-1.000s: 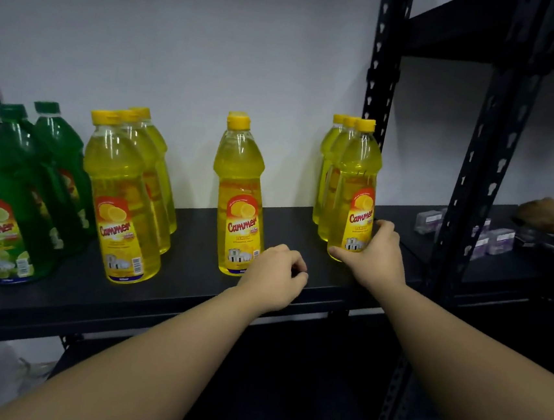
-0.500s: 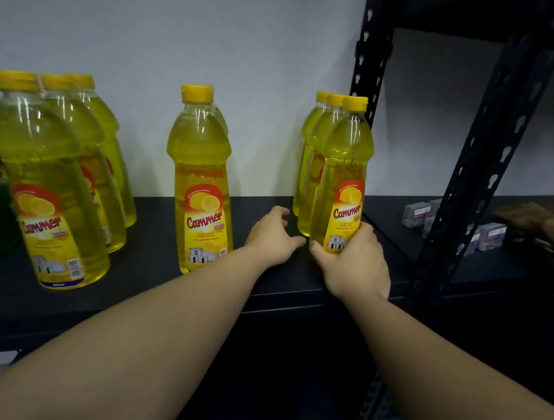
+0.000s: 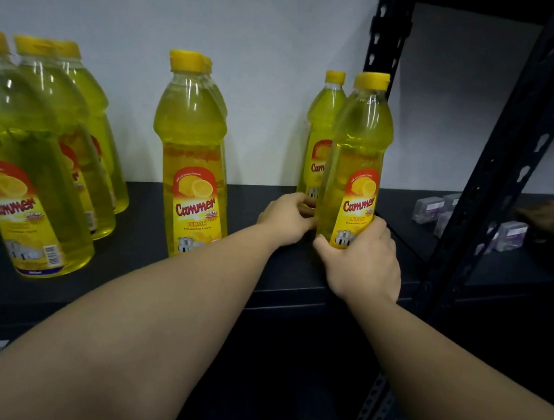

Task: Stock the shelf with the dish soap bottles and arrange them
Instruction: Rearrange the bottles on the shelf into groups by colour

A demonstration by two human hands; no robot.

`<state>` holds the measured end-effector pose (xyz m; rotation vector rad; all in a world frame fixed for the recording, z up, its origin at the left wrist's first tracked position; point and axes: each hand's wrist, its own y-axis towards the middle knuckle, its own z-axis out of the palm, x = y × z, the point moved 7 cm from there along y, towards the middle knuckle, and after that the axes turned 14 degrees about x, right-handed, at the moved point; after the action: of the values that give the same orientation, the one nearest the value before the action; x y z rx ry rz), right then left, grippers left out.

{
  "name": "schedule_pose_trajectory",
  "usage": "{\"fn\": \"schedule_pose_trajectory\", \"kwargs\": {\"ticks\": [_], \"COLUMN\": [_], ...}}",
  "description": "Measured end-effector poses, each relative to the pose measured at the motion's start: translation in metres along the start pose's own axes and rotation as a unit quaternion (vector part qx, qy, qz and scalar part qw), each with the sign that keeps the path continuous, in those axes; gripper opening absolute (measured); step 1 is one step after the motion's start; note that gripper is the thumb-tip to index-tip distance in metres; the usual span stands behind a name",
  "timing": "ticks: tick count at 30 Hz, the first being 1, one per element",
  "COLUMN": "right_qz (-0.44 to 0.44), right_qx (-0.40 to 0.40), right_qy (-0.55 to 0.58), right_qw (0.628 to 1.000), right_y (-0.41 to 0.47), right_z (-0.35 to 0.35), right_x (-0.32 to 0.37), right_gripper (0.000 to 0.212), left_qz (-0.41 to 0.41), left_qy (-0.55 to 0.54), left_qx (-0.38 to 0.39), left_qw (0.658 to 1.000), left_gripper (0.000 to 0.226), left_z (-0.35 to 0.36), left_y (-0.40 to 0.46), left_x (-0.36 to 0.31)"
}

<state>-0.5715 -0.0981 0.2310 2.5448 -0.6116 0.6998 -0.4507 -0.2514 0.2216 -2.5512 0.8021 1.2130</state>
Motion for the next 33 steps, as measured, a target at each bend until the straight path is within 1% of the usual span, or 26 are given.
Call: {"fn": "schedule_pose_trajectory", "kwargs": {"ticks": [3, 4, 6, 8, 9, 12, 13, 14, 18, 21, 27, 30, 33], "right_qz": [-0.004, -0.004, -0.004, -0.005, -0.004, -0.005, -0.005, -0.006, -0.003, 0.002, 0.006, 0.015, 0.014], "right_qx": [-0.001, 0.0, -0.001, 0.0, 0.001, 0.004, 0.005, 0.005, 0.005, 0.007, 0.01, 0.013, 0.011], "right_qy": [0.0, -0.001, -0.006, -0.01, -0.01, -0.01, -0.011, -0.012, -0.016, -0.015, -0.015, -0.011, -0.011], "right_qw": [1.0, 1.0, 1.0, 1.0, 1.0, 1.0, 1.0, 1.0, 1.0, 1.0, 1.0, 1.0, 1.0], "right_y": [0.0, 0.001, 0.001, 0.001, 0.001, 0.002, 0.003, 0.004, 0.005, 0.004, 0.004, 0.003, 0.003], "right_z": [0.0, 0.0, 0.0, 0.0, 0.001, 0.001, 0.001, 0.002, 0.003, 0.002, 0.002, -0.001, -0.001], "right_x": [0.001, 0.001, 0.001, 0.001, 0.001, 0.0, -0.001, -0.001, -0.001, 0.0, 0.002, 0.001, 0.0], "right_gripper": [0.08, 0.08, 0.08, 0.08, 0.08, 0.08, 0.08, 0.079, 0.077, 0.077, 0.079, 0.079, 0.078], "left_qz": [0.009, 0.004, -0.026, -0.051, -0.054, -0.058, -0.059, -0.059, -0.058, -0.072, -0.105, -0.107, -0.106], "left_qy": [0.019, 0.012, -0.016, -0.032, -0.035, -0.04, -0.042, -0.041, -0.033, -0.017, -0.004, -0.013, -0.018], "left_qx": [0.021, 0.007, -0.053, -0.109, -0.119, -0.103, -0.091, -0.081, -0.071, -0.078, -0.113, -0.134, -0.133], "left_qw": [1.0, 1.0, 0.998, 0.992, 0.991, 0.992, 0.993, 0.994, 0.995, 0.994, 0.988, 0.985, 0.985], "left_gripper": [0.023, 0.02, 0.021, 0.041, 0.053, 0.087, 0.094, 0.096, 0.08, 0.074, 0.077, 0.077, 0.076], "left_z": [0.003, 0.001, -0.008, -0.017, -0.018, -0.016, -0.014, -0.013, -0.013, -0.016, -0.023, -0.029, -0.028], "left_y": [0.008, 0.011, 0.015, 0.019, 0.023, 0.037, 0.042, 0.045, 0.049, 0.044, 0.02, 0.011, 0.01], "left_x": [-0.003, -0.001, 0.004, 0.007, 0.006, 0.002, 0.001, 0.001, 0.004, 0.004, 0.009, 0.009, 0.008]}}
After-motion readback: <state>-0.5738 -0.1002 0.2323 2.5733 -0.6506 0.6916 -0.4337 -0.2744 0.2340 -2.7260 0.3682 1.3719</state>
